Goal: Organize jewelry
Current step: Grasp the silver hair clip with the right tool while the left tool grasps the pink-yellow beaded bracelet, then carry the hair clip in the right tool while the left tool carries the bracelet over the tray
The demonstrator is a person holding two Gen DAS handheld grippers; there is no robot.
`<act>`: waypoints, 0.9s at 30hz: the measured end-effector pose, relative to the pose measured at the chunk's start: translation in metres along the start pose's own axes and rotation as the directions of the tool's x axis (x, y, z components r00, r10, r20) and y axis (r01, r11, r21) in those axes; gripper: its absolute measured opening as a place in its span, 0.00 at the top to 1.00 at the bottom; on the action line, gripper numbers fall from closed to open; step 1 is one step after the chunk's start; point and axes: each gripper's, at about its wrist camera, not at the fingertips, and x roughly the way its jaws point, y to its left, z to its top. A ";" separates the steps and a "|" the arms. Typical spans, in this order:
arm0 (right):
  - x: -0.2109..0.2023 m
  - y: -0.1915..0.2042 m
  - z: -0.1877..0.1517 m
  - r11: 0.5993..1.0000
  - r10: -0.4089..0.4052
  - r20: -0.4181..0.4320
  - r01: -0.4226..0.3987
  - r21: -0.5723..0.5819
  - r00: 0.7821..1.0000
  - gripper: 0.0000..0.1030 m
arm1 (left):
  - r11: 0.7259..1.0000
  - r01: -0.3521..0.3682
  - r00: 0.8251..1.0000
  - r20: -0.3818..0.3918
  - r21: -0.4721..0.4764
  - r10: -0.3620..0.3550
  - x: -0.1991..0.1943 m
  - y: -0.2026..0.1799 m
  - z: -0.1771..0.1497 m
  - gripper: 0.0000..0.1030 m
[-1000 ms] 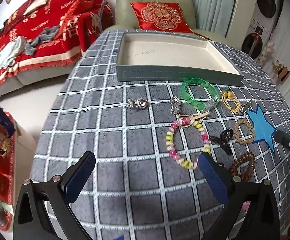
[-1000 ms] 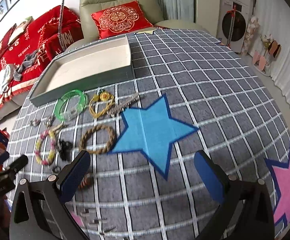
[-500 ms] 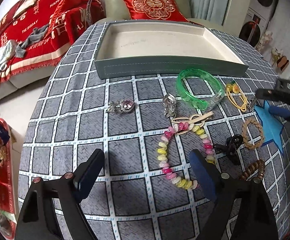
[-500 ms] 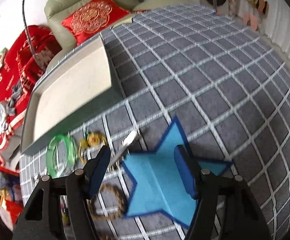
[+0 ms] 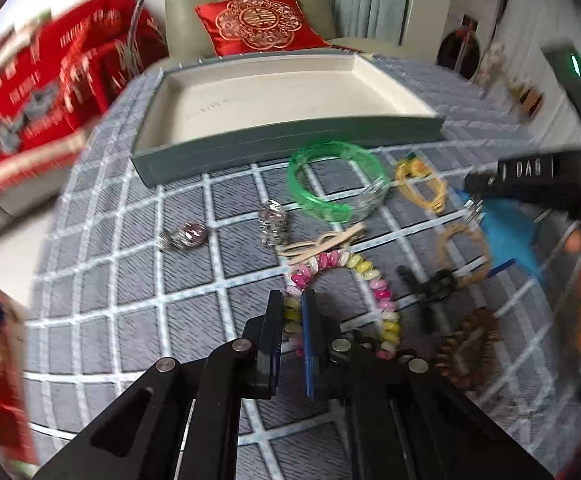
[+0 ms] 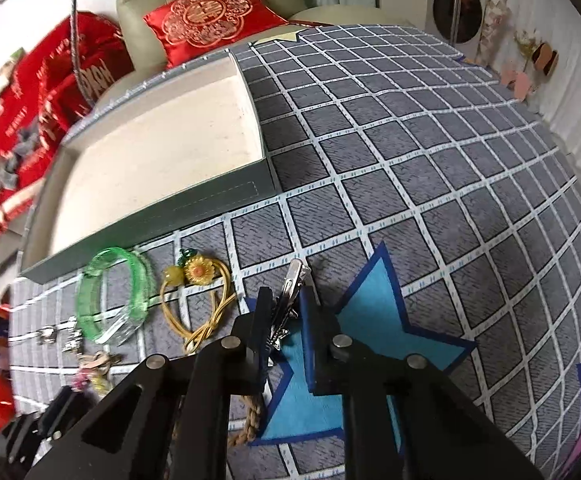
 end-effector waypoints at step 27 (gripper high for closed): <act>-0.052 0.037 0.080 0.958 0.271 0.083 -0.260 -0.123 0.959 0.87 | 0.994 0.060 0.982 0.183 -0.090 -0.043 -0.041 0.051 0.136 0.77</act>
